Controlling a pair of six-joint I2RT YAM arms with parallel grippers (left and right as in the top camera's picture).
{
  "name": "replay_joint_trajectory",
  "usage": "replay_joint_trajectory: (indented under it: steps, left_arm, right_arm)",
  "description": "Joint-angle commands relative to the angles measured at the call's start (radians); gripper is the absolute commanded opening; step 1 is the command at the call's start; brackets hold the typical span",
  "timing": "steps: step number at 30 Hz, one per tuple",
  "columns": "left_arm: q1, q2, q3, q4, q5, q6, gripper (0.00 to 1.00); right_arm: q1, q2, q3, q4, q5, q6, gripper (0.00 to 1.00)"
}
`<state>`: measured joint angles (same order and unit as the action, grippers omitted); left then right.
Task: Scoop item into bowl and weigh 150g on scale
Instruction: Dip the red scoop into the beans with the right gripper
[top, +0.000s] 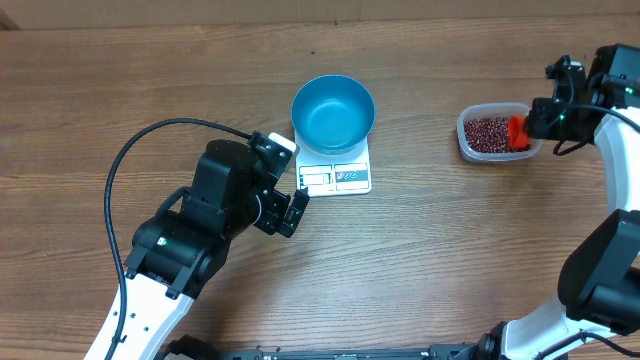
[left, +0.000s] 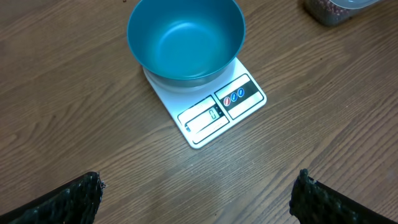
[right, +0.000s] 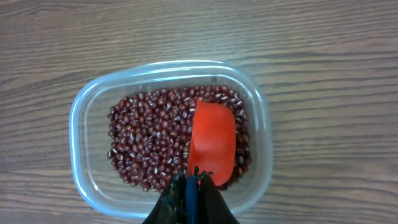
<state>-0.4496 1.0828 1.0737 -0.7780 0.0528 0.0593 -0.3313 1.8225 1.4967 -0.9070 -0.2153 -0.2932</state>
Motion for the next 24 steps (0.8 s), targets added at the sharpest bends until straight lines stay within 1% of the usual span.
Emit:
replay_joint_trajectory:
  steps: [1, 5, 10, 18, 22, 24]
  left_arm:
    - [0.004, -0.011, 0.008, 0.003, 0.011, 0.016, 1.0]
    - [0.004, -0.011, 0.008, 0.003, 0.011, 0.016, 1.0]
    - [0.004, -0.011, 0.008, 0.003, 0.011, 0.016, 1.0]
    - [0.004, -0.011, 0.008, 0.003, 0.011, 0.016, 1.0]
    - [0.004, -0.011, 0.008, 0.003, 0.011, 0.016, 0.99]
    - [0.004, -0.011, 0.008, 0.003, 0.011, 0.016, 1.0]
  right_arm:
    - [0.006, -0.004, -0.053, 0.008, -0.048, 0.001, 0.04]
    - [0.007, -0.004, -0.087, 0.024, -0.108, 0.006, 0.04]
    - [0.006, -0.004, -0.093, 0.024, -0.129, 0.034, 0.04]
    - [0.006, -0.002, -0.14, 0.047, -0.185, 0.036, 0.04]
    - [0.006, -0.002, -0.163, 0.067, -0.262, 0.039, 0.04]
    - [0.006, -0.002, -0.163, 0.069, -0.266, 0.063, 0.04]
